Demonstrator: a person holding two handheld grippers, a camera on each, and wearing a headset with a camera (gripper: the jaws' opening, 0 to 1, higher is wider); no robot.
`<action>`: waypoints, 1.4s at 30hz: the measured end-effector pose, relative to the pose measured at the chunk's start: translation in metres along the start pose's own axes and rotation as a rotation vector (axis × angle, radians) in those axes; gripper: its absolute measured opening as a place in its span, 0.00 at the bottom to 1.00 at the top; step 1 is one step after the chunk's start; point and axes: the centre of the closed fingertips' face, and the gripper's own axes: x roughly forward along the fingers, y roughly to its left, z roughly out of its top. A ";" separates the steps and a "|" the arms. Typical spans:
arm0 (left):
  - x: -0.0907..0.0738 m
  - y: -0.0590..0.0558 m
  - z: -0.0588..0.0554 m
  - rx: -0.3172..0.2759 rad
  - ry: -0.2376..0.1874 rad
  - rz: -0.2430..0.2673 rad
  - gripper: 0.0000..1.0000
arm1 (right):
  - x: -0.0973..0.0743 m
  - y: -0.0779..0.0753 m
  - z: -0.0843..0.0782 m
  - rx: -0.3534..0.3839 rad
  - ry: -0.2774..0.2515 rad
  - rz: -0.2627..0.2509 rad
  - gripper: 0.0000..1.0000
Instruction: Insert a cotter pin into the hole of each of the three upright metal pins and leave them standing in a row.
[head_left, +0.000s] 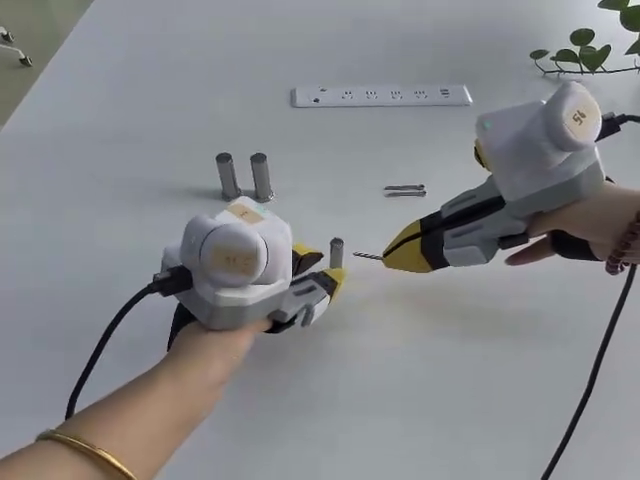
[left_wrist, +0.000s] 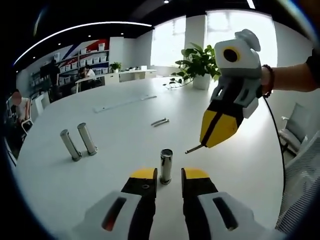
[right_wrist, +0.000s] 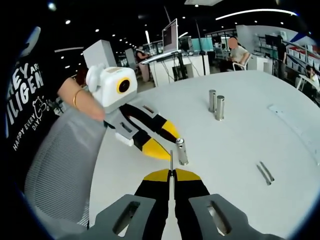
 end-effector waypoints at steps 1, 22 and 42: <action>0.002 0.001 -0.001 0.000 0.005 0.006 0.17 | 0.000 -0.001 0.000 0.000 -0.001 -0.001 0.00; 0.014 0.005 -0.004 -0.007 0.018 0.031 0.08 | 0.009 -0.012 0.005 -0.006 0.003 0.010 0.00; 0.015 0.004 -0.004 0.030 0.016 0.031 0.07 | 0.017 -0.013 0.008 -0.026 0.016 0.019 0.00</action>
